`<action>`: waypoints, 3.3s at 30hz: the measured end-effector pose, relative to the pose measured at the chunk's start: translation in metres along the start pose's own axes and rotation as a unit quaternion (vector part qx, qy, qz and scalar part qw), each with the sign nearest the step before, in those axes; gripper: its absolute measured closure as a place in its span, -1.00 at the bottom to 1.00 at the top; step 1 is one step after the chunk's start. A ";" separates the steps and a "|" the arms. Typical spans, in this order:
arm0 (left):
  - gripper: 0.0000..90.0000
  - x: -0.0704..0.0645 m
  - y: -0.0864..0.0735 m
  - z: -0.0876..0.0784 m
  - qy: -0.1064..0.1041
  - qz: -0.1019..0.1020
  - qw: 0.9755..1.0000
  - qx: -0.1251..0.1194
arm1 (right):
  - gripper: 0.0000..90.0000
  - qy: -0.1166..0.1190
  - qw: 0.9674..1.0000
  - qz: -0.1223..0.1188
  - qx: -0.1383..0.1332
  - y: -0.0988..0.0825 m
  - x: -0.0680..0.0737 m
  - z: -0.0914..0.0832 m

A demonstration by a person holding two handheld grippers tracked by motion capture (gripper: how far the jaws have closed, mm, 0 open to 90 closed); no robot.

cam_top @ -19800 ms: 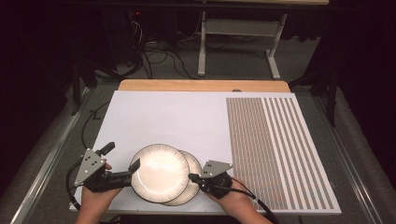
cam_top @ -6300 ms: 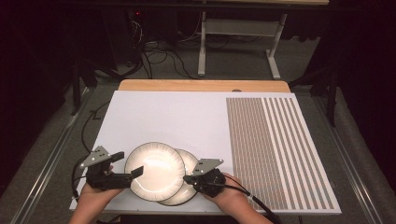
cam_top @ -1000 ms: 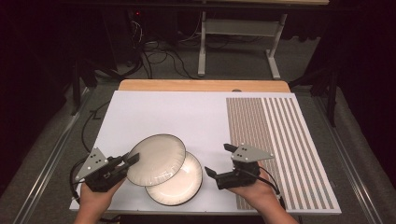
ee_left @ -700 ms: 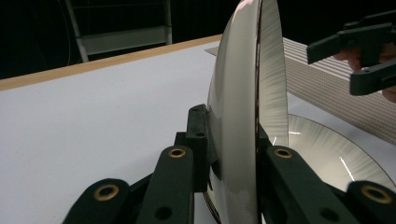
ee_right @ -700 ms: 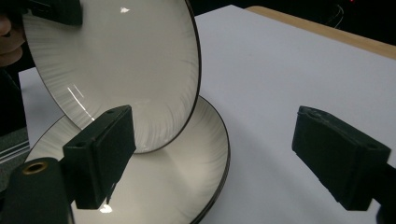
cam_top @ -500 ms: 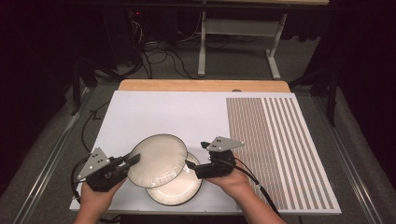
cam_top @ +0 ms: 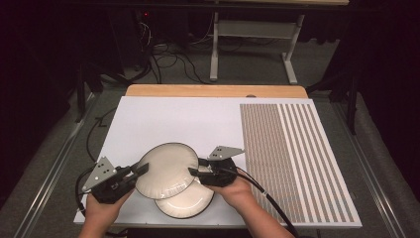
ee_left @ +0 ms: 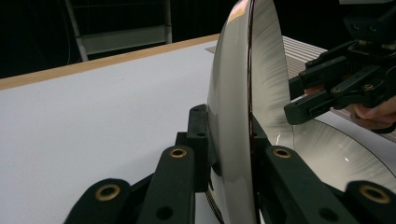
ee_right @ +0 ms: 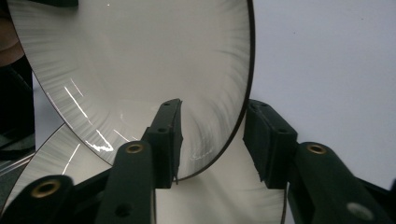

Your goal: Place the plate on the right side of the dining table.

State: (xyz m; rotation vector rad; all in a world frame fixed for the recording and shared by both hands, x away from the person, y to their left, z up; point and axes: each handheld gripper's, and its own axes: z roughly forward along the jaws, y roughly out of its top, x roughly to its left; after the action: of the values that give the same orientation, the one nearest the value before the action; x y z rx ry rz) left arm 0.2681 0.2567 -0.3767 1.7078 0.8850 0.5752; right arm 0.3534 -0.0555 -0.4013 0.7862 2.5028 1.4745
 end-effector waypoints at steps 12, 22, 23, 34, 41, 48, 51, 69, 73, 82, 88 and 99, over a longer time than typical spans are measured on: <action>0.77 -0.001 0.000 0.000 0.001 0.003 1.000 -0.002 | 0.63 -0.010 0.999 0.042 0.009 -0.001 0.001 0.005; 0.77 -0.002 0.001 0.000 0.002 -0.001 1.000 -0.001 | 0.83 0.013 0.998 0.066 0.004 -0.006 -0.005 0.005; 0.77 -0.003 0.002 -0.001 0.002 -0.001 1.000 0.000 | 0.84 0.016 0.998 0.068 0.004 -0.006 -0.006 0.005; 0.78 -0.010 0.006 -0.004 -0.007 0.003 1.000 -0.011 | 0.95 0.033 0.995 0.087 -0.021 -0.004 -0.007 -0.014; 0.78 -0.017 0.011 0.000 -0.012 0.000 1.000 -0.017 | 0.95 0.021 0.996 0.078 -0.034 -0.001 -0.007 -0.029; 0.78 -0.027 0.023 0.007 -0.016 0.000 1.000 -0.025 | 0.95 0.011 0.996 0.068 -0.050 0.002 -0.011 -0.048; 0.78 -0.031 0.027 0.011 -0.019 0.003 0.999 -0.025 | 0.95 0.006 0.996 0.064 -0.055 0.002 -0.014 -0.056; 0.78 -0.076 0.056 0.056 -0.054 -0.001 0.998 -0.018 | 0.95 -0.046 0.994 0.055 -0.085 -0.010 -0.034 -0.125; 0.78 -0.088 0.065 0.070 -0.066 0.003 0.998 -0.013 | 0.95 -0.059 0.993 0.054 -0.089 -0.015 -0.042 -0.145; 0.79 -0.113 0.080 0.106 -0.089 0.002 0.996 -0.002 | 0.95 -0.085 0.989 0.065 -0.099 -0.029 -0.060 -0.181; 0.79 -0.121 0.087 0.126 -0.106 0.000 0.994 0.013 | 0.95 -0.107 0.987 0.065 -0.102 -0.036 -0.068 -0.199; 0.78 -0.146 0.097 0.180 -0.136 0.003 0.989 0.053 | 0.95 -0.149 0.978 0.099 -0.107 -0.064 -0.093 -0.234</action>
State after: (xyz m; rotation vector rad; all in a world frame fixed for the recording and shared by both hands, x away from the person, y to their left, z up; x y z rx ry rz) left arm 0.3402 0.0206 -0.3316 1.8341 0.7253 0.2938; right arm 0.3242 -0.3080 -0.3486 1.1467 2.0590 1.5196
